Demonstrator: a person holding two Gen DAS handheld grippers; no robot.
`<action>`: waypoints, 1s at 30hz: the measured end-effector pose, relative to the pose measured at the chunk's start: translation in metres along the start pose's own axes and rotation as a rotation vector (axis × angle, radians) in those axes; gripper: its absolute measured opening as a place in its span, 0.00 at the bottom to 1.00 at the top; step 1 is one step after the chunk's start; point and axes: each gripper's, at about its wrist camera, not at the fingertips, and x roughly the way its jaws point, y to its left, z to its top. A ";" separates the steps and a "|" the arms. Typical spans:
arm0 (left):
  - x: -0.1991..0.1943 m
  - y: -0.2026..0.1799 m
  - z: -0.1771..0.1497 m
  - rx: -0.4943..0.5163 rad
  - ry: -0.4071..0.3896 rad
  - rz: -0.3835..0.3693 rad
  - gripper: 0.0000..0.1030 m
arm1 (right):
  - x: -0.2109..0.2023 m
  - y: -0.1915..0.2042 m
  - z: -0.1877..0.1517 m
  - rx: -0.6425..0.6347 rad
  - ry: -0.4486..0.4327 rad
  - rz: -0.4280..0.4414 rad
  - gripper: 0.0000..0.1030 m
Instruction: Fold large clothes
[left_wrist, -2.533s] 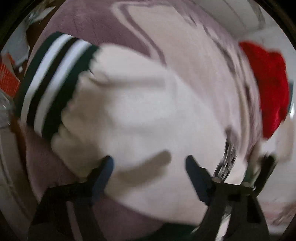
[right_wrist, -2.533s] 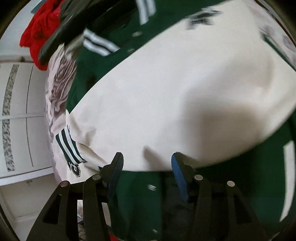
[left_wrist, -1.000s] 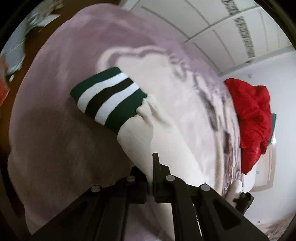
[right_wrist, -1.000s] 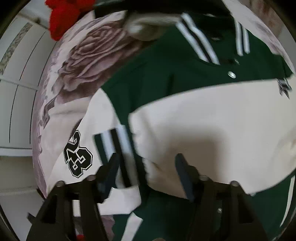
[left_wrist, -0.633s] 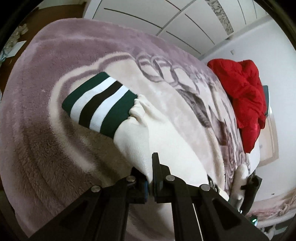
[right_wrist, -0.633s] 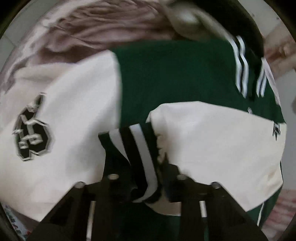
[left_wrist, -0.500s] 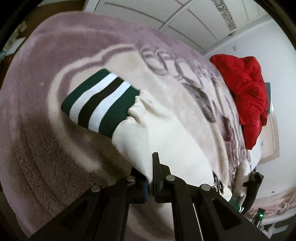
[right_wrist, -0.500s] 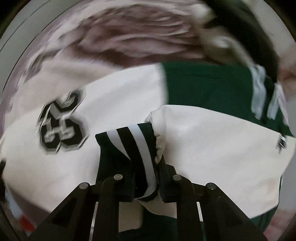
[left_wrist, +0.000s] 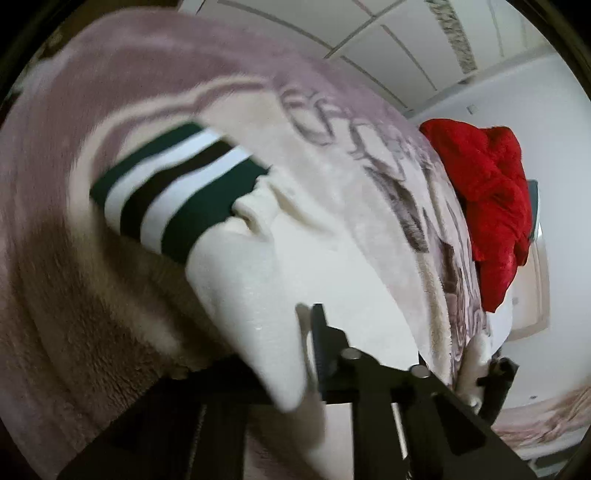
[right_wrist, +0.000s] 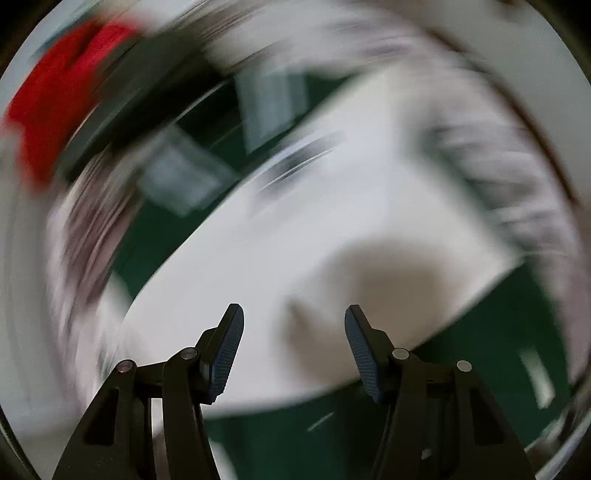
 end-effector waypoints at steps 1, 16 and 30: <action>-0.003 -0.003 0.001 0.011 -0.010 0.000 0.05 | 0.002 -0.034 0.025 0.106 -0.056 -0.035 0.50; -0.074 -0.197 -0.040 0.546 -0.149 -0.118 0.01 | 0.048 -0.021 0.058 -0.240 0.052 0.016 0.65; -0.058 -0.405 -0.343 1.013 0.261 -0.390 0.01 | -0.013 -0.107 -0.016 -0.199 0.124 0.158 0.82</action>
